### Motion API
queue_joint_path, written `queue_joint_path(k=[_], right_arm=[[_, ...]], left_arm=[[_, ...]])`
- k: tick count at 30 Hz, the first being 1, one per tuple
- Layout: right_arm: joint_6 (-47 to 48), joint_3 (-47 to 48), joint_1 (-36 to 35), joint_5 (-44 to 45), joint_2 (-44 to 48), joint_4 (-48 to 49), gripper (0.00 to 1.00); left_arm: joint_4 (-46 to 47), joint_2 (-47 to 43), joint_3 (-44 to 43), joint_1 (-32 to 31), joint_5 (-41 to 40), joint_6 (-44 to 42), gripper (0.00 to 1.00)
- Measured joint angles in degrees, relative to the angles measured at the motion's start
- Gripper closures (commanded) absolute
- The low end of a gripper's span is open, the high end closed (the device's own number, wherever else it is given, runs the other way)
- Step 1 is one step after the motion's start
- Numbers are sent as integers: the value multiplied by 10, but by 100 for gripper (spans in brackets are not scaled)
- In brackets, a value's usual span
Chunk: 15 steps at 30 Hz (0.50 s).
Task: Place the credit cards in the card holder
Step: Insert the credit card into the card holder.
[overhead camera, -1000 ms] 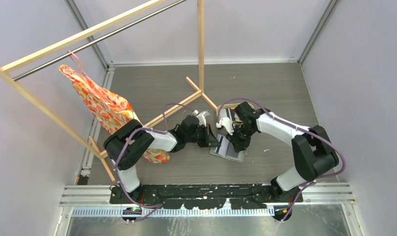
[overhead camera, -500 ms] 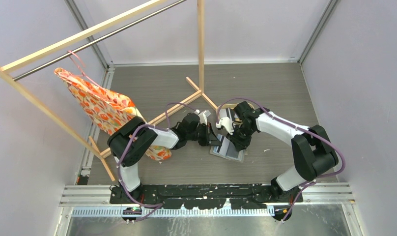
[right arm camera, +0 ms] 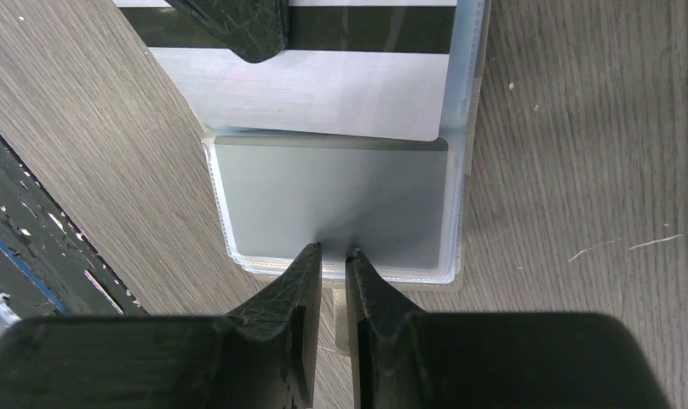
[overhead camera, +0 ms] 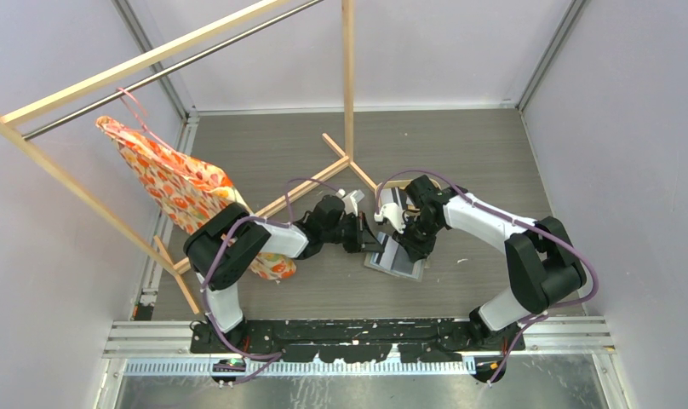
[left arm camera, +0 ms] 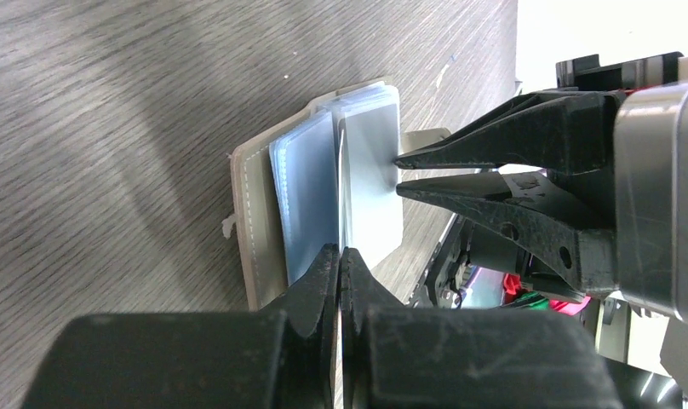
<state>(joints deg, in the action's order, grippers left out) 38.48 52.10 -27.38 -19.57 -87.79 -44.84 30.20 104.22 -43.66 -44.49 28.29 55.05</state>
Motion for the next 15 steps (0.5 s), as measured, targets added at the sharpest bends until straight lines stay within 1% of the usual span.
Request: queue_joint_path(k=[15], right_arm=[[0, 0, 0, 0, 0, 0, 78]], left_arm=[[31, 2, 3, 7, 18, 3, 100]])
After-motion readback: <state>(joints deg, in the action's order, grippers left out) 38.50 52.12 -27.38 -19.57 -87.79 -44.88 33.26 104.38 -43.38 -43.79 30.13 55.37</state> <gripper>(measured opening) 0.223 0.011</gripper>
